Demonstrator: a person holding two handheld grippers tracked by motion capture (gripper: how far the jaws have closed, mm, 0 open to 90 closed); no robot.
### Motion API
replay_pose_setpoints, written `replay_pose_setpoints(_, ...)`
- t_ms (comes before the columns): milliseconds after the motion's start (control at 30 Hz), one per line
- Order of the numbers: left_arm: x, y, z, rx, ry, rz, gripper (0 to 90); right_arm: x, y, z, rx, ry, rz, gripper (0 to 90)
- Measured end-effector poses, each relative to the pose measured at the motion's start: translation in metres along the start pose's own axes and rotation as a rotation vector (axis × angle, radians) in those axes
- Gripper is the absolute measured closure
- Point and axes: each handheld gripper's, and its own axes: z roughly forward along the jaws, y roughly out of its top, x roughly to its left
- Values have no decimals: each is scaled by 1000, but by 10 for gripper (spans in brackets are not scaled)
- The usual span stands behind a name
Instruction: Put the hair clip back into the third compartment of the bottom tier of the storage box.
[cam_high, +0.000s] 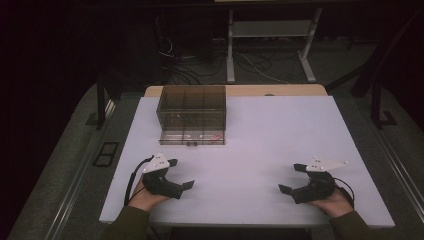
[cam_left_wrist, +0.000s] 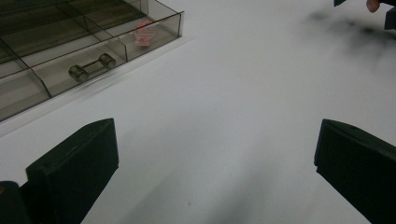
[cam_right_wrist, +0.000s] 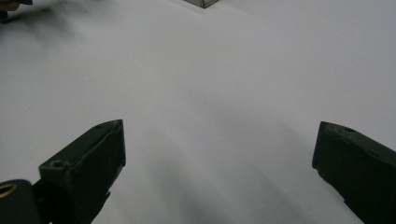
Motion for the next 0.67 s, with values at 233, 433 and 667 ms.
replay_pose_setpoints(233,0,1,1,4,-6,5,0,0,-1,-1,4,-2,0,21)
replay_pose_setpoints(433,0,1,1,6,-6,10,0,0,-1,0,6,-1,-2,21)
replay_pose_setpoints(667,-1,1,2,11,-10,11,0,0,-1,-1,5,-1,-1,21)
